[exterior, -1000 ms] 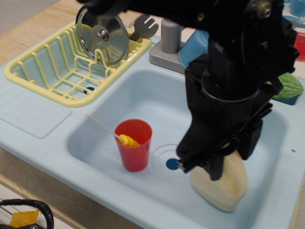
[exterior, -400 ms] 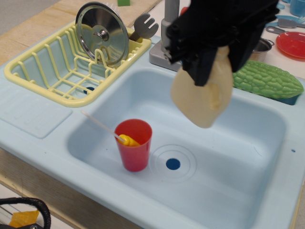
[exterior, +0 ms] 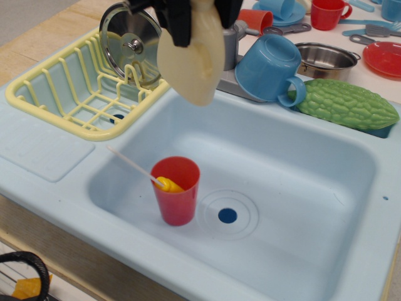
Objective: Put detergent from sink into drying rack
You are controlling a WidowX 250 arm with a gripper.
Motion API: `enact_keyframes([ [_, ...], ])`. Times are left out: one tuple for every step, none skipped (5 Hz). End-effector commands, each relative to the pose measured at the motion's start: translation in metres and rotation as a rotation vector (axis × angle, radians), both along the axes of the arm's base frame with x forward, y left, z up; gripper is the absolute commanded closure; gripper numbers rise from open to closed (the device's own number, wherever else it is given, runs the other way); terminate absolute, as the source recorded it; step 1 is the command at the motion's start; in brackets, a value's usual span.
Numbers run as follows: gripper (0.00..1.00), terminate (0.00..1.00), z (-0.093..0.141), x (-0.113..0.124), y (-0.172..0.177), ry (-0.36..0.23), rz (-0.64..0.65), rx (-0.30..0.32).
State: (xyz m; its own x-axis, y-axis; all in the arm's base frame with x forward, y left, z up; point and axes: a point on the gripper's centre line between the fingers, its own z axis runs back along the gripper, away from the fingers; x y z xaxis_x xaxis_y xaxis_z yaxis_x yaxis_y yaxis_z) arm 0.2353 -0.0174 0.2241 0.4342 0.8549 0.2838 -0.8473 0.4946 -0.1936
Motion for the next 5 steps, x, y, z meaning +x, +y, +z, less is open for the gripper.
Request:
enact_keyframes([
  [1.0, 0.0, 0.01, 0.007, 0.06, -0.038, 0.012, -0.012],
  [1.0, 0.0, -0.001, 0.009, 0.085, -0.056, -0.024, -0.024],
  [1.0, 0.0, -0.01, 0.012, 0.101, -0.05, -0.114, -0.058],
  [0.0, 0.0, -0.01, 0.012, 0.101, -0.05, -0.114, -0.058],
  [0.0, 0.0, -0.01, 0.012, 0.101, -0.05, -0.114, -0.058],
])
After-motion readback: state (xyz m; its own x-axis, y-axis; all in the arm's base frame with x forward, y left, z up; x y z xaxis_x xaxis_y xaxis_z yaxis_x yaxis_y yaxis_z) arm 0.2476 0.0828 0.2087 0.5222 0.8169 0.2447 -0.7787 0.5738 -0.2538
